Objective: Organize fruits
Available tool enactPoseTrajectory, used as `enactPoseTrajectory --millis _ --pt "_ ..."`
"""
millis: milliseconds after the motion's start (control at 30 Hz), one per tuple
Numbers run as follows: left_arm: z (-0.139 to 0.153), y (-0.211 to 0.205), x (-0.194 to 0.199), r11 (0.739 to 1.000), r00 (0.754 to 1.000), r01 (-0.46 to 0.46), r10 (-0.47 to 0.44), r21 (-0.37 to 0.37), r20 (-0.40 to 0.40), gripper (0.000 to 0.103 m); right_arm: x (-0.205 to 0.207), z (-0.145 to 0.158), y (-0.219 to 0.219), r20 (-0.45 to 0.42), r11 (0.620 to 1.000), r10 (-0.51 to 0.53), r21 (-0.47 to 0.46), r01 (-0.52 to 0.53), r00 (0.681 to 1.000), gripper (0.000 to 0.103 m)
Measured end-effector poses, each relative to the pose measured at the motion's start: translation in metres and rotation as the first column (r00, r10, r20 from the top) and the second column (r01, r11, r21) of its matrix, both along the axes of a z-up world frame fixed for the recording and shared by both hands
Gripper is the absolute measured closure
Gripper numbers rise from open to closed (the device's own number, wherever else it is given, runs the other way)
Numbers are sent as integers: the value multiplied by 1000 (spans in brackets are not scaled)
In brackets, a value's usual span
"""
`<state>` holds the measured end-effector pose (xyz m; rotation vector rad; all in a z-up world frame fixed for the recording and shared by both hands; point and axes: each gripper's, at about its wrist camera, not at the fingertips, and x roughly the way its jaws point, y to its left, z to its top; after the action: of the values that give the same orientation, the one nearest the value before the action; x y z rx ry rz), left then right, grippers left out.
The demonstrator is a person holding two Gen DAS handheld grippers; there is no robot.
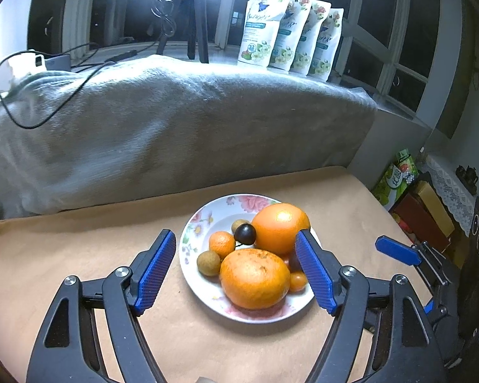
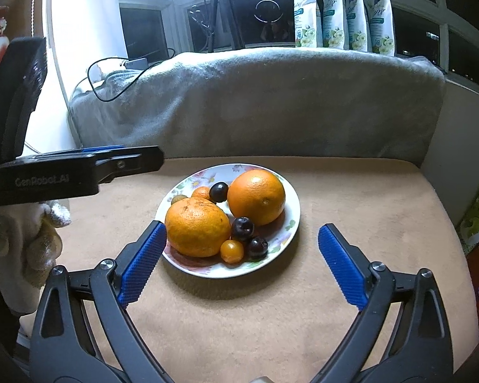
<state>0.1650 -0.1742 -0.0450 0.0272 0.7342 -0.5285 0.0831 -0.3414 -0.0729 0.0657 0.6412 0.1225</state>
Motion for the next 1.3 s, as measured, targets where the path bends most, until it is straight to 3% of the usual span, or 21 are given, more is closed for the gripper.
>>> enactPoseTrajectory --millis 700,800,1300 --pt "4 35 -64 994 990 -104 101 29 101 25 -22 15 5 42 999 -25 -19 26 999 0" --pt "5 39 -71 992 986 -123 121 19 114 20 -25 17 5 52 999 -32 -23 33 998 0" --pt "5 42 -86 982 972 -184 175 48 156 20 -27 16 2 42 998 -53 -24 54 998 0"
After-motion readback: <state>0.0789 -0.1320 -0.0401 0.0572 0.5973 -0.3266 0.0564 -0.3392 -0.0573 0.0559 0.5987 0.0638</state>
